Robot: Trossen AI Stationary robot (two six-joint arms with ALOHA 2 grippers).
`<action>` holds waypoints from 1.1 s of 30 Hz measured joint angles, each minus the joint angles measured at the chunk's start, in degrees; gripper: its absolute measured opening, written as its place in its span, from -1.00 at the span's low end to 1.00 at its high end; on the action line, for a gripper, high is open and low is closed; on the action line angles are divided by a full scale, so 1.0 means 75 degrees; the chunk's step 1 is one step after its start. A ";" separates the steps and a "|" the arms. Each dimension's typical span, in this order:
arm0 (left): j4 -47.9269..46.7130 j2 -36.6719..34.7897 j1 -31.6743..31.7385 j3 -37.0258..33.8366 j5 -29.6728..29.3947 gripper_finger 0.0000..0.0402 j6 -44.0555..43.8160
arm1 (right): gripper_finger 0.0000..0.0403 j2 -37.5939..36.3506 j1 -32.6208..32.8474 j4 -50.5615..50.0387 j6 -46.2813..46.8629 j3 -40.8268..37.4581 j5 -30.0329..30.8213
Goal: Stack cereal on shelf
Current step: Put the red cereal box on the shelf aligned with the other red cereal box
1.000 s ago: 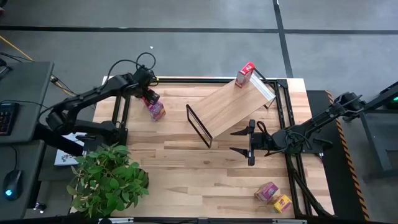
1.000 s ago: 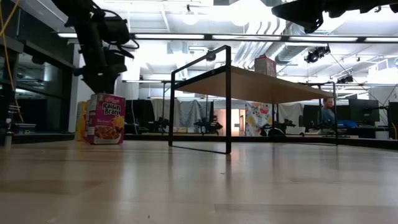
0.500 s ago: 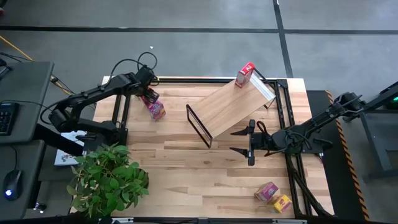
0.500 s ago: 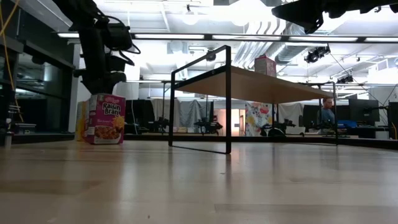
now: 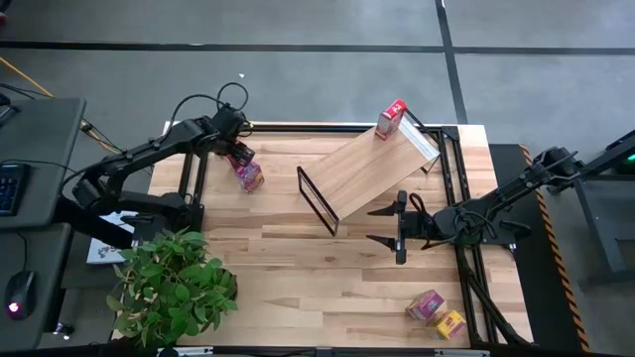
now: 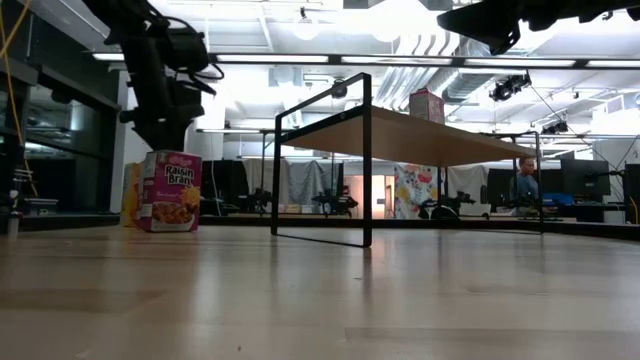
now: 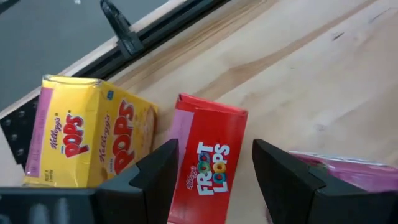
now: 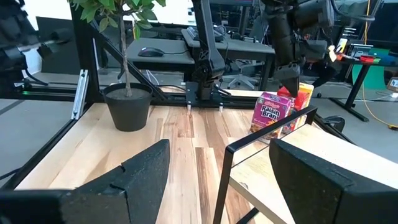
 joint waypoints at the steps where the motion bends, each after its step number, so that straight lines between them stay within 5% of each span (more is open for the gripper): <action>1: 0.0001 -0.0090 0.0000 0.0000 -0.0008 -0.03 0.0001 | 0.33 0.0000 0.0000 -0.0016 0.0000 0.0000 0.0000; 21: 0.0033 -0.0503 0.0003 0.0000 -0.0168 -0.02 -0.0063 | 0.33 0.0000 0.0000 -0.0026 0.0000 0.0000 0.0003; 33: 0.0150 -0.0503 0.0003 0.0003 -0.0174 0.16 0.0022 | 0.33 0.0000 0.0000 -0.0142 0.0000 0.0000 0.0003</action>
